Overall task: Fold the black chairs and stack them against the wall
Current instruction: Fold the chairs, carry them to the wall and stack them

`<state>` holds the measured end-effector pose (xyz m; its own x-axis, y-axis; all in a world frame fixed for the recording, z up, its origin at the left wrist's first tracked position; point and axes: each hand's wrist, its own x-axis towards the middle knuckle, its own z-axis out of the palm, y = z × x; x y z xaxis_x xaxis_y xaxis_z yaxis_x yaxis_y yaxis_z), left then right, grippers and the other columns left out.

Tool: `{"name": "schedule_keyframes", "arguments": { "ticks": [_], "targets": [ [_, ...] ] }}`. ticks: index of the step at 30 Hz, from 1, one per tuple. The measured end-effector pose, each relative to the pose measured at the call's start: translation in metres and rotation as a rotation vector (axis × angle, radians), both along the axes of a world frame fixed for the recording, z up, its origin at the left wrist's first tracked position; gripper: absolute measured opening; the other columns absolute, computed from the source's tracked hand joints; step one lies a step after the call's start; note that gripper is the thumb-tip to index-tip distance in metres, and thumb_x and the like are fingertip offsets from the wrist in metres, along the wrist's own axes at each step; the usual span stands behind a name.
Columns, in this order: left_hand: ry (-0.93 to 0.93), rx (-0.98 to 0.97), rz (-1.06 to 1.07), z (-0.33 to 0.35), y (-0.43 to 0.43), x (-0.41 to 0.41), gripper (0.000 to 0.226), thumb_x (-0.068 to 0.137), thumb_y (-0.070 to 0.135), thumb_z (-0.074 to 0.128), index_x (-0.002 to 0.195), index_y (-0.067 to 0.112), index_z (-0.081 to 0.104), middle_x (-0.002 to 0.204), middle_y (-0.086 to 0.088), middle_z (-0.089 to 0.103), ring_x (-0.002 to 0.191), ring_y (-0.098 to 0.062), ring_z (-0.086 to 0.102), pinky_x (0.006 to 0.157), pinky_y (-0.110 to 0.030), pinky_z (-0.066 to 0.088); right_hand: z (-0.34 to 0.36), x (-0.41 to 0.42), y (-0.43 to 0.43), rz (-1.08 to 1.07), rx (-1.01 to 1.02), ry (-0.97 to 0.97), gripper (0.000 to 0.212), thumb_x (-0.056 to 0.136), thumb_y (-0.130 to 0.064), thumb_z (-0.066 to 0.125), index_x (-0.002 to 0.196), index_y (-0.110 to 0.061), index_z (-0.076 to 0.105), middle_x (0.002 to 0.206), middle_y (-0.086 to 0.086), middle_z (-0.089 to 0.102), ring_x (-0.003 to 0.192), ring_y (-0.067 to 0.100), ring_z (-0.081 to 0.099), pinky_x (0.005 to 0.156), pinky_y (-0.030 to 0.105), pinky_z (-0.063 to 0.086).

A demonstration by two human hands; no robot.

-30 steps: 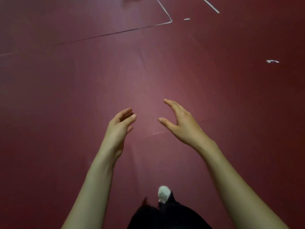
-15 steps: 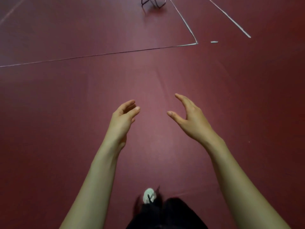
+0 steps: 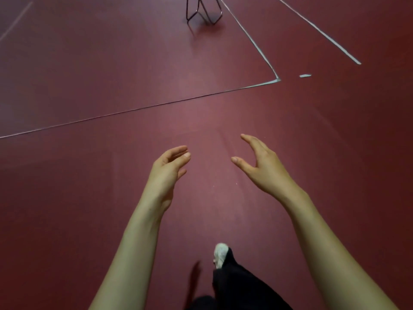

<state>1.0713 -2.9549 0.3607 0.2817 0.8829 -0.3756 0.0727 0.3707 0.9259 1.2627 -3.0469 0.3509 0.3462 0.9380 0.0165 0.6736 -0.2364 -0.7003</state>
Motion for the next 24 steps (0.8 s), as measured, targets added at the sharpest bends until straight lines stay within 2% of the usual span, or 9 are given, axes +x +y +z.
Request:
{"name": "schedule_keyframes", "arguments": {
  "ticks": [6,11,19,24],
  "targets": [
    [-0.007,0.016,0.028,0.003,0.197,0.05,0.024,0.093,0.008,0.059,0.115,0.016,0.061,0.115,-0.002,0.063,0.101,-0.006,0.06,0.1,-0.03,0.045,0.009,0.05,0.204,0.037,-0.028,0.003,0.062,0.092,-0.032,0.06,0.145,-0.014,0.035,0.15,0.002,0.036,0.139,0.013,0.03,0.106,0.01,0.015],
    [-0.008,0.01,0.061,-0.017,0.384,0.089,0.021,0.092,0.007,0.059,0.111,0.017,0.062,0.113,-0.002,0.064,0.106,-0.01,0.059,0.098,-0.03,0.045,-0.009,0.095,0.39,0.037,-0.033,-0.023,0.062,0.091,-0.031,0.061,0.144,-0.013,0.036,0.15,0.003,0.037,0.139,0.013,0.031,0.103,0.008,0.015],
    [0.036,0.066,-0.008,0.009,0.673,0.167,0.021,0.093,0.009,0.059,0.112,0.018,0.061,0.102,0.008,0.063,0.094,0.002,0.058,0.097,-0.028,0.042,0.011,0.166,0.665,-0.023,-0.048,-0.004,0.062,0.092,-0.034,0.059,0.145,-0.013,0.035,0.151,0.002,0.036,0.141,0.014,0.028,0.109,0.015,0.016],
    [0.083,0.088,-0.008,0.005,0.844,0.221,0.018,0.094,0.01,0.057,0.11,0.017,0.062,0.101,0.005,0.064,0.1,-0.005,0.056,0.098,-0.028,0.04,-0.007,0.232,0.827,-0.068,-0.101,0.004,0.059,0.095,-0.037,0.053,0.146,-0.013,0.035,0.152,0.004,0.034,0.144,0.018,0.021,0.112,0.022,0.015]
  ]
}}
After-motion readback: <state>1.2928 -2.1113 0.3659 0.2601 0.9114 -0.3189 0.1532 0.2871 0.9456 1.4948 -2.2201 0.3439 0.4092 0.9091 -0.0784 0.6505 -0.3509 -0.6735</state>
